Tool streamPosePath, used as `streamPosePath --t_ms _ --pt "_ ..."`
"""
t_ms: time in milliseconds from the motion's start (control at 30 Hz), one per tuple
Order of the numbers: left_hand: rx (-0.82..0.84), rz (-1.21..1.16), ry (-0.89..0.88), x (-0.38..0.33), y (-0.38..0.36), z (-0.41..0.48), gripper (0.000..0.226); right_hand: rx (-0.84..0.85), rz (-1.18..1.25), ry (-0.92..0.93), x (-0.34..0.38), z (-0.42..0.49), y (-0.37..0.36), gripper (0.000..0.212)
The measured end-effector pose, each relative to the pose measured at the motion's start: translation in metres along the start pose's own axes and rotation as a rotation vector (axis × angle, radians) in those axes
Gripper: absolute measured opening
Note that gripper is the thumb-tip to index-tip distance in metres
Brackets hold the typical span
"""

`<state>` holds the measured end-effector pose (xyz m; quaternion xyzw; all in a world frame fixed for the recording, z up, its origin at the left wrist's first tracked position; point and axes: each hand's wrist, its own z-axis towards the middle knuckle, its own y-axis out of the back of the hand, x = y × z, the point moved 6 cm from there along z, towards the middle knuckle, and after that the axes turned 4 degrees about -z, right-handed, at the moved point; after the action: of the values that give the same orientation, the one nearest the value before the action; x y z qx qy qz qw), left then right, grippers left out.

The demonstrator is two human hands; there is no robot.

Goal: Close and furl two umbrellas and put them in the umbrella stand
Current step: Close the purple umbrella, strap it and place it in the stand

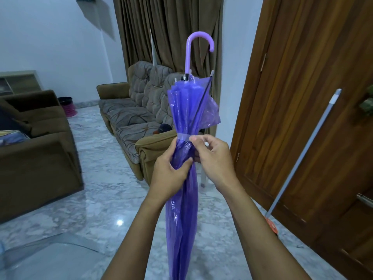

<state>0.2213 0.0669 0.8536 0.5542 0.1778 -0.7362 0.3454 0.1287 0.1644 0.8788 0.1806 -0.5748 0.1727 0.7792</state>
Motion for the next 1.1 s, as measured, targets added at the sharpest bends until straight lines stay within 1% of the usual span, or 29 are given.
streamPosePath --t_ms 100,200,267,400,500,567,633,667,700,733,767,833,900,933,967,1033,1100 --pt "0.001 -0.195 0.074 0.003 0.003 -0.001 0.063 0.087 0.188 -0.086 -0.003 0.001 -0.001 0.018" --pt "0.025 -0.381 0.112 0.005 0.004 0.002 0.059 0.105 0.376 -0.191 -0.007 -0.002 0.0 0.015" --pt "0.068 -0.488 0.128 0.005 0.003 0.002 0.055 0.089 0.343 -0.207 -0.009 -0.001 0.002 0.018" --pt "0.218 -0.644 0.183 0.005 -0.003 -0.002 0.052 0.041 0.178 -0.123 -0.002 0.001 0.009 0.017" --pt "0.304 -0.723 0.219 0.008 -0.005 -0.002 0.053 0.069 0.188 -0.165 -0.006 -0.002 0.008 0.018" --pt "0.337 -0.741 0.253 0.009 -0.007 -0.002 0.053 0.072 0.206 -0.183 -0.007 -0.004 0.007 0.014" --pt "0.322 -0.673 0.262 0.008 -0.009 -0.003 0.051 0.026 0.193 -0.164 -0.006 -0.004 0.01 0.007" --pt "0.286 -0.544 0.223 0.006 -0.007 0.0 0.049 -0.006 0.191 -0.153 -0.006 -0.004 0.012 0.005" --pt "0.225 -0.356 0.172 0.004 -0.003 0.003 0.049 -0.04 0.182 -0.14 -0.007 -0.003 0.015 0.005" --pt "0.149 -0.161 0.125 0.002 0.004 0.005 0.052 -0.074 0.159 -0.125 -0.007 -0.003 0.017 0.005" --pt "0.088 -0.022 0.072 -0.002 0.01 0.007 0.055 -0.103 0.128 -0.103 -0.006 -0.003 0.019 0.005" --pt "0.047 0.037 -0.048 -0.014 0.012 0.006 0.05 -0.152 0.085 -0.057 -0.002 -0.005 0.021 0.003" --pt "0.066 0.053 -0.135 -0.025 0.007 0.004 0.042 -0.201 0.055 -0.017 0.003 -0.006 0.022 0.003" --pt "0.092 0.066 -0.14 -0.027 0.004 0.002 0.045 -0.221 0.042 0.001 0.005 -0.007 0.022 0.003" --pt "0.128 0.082 -0.119 -0.026 0.002 0.001 0.054 -0.237 0.034 0.016 0.006 -0.007 0.022 0.005" --pt "0.231 0.114 -0.055 -0.021 -0.003 -0.001 0.079 -0.256 0.04 0.027 0.008 -0.007 0.023 0.006" --pt "0.297 0.208 -0.048 -0.018 -0.008 -0.004 0.096 -0.256 0.01 0.028 0.009 -0.009 0.021 0.004"
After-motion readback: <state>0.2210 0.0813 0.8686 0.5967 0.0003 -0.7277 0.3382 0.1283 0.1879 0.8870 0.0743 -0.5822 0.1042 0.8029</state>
